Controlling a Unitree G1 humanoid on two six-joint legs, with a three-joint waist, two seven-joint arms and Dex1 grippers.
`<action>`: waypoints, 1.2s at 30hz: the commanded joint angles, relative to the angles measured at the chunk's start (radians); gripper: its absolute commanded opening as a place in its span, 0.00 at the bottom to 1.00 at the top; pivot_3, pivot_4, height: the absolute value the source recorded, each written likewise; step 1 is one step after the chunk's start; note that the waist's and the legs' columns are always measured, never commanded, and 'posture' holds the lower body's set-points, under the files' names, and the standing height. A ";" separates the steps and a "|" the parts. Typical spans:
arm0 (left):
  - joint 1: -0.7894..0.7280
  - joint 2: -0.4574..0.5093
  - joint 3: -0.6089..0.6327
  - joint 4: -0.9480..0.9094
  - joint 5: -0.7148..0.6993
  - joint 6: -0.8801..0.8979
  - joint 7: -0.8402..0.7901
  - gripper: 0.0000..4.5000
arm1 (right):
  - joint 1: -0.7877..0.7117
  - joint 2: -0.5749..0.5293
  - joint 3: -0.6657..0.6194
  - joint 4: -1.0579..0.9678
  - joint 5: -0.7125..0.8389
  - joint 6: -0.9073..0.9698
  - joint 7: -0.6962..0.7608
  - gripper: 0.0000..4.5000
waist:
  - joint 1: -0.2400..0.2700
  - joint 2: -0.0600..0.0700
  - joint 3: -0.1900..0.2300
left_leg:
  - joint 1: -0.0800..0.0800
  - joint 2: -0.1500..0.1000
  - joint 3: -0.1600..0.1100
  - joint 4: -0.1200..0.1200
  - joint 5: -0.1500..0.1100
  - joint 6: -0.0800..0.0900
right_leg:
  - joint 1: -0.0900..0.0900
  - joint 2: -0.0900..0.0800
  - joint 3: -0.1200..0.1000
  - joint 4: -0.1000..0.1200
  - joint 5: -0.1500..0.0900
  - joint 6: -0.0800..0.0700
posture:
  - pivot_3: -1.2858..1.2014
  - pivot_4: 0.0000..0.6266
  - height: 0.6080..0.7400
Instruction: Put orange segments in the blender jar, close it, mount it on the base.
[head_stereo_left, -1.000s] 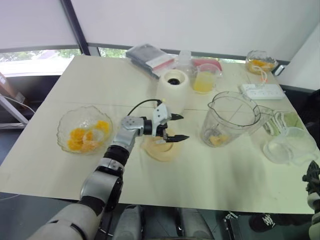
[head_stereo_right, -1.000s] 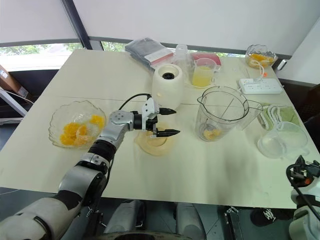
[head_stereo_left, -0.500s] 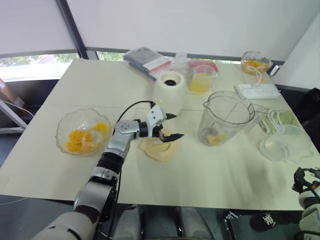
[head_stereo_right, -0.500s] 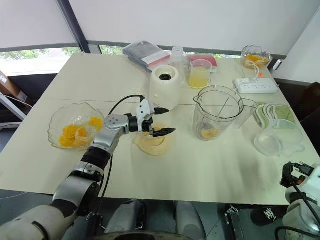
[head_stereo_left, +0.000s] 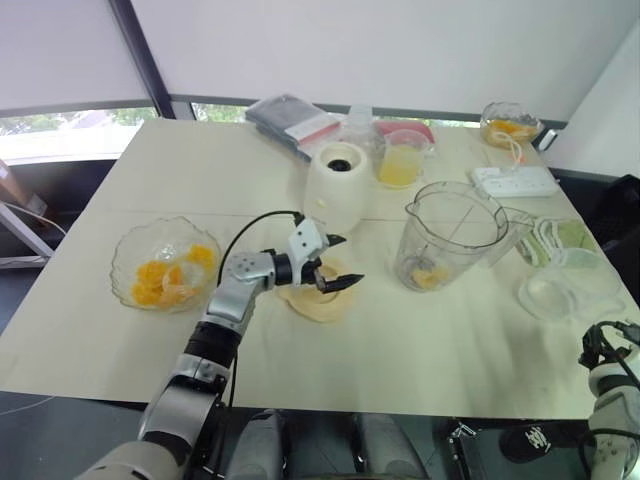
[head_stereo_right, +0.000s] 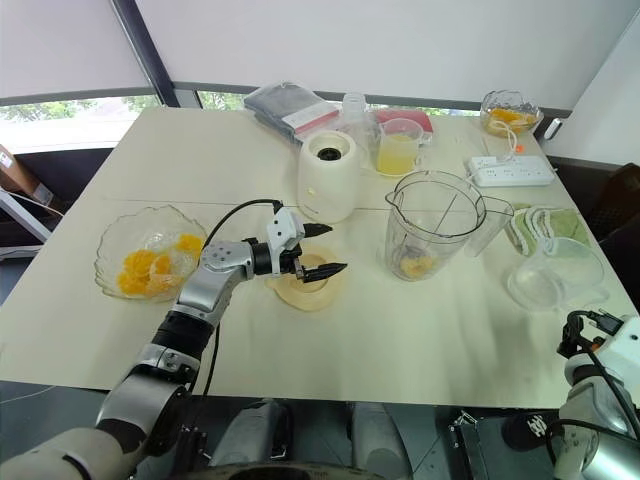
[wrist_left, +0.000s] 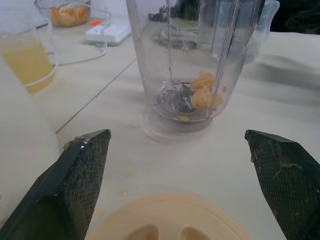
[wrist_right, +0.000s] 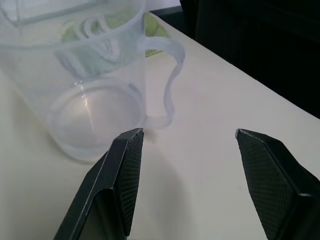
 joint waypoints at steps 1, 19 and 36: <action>0.010 0.008 -0.013 -0.065 -0.022 0.009 0.013 1.00 | -0.043 -0.042 -0.019 0.044 0.003 -0.039 -0.002 0.68 | -0.001 0.000 0.000 | 0.000 0.000 0.000 0.000 0.000 0.000 | 0.000 0.000 0.000 0.000 0.000 0.000 | 0.52 0.24 1.00; 0.000 0.031 -0.027 -0.112 -0.036 0.031 0.056 1.00 | -0.175 -0.133 0.007 0.280 -0.027 -0.149 0.001 0.68 | -0.004 0.001 0.000 | 0.000 0.000 0.000 0.000 0.000 0.000 | 0.000 0.000 0.001 -0.001 0.000 0.000 | 0.52 0.24 1.00; -0.009 0.045 -0.019 -0.127 -0.040 0.040 0.080 1.00 | -0.311 -0.211 0.028 0.547 -0.037 -0.256 0.007 0.49 | -0.025 0.002 0.001 | 0.000 0.000 0.000 -0.002 0.000 0.000 | 0.002 0.000 0.001 -0.006 0.000 0.000 | 0.52 0.24 1.00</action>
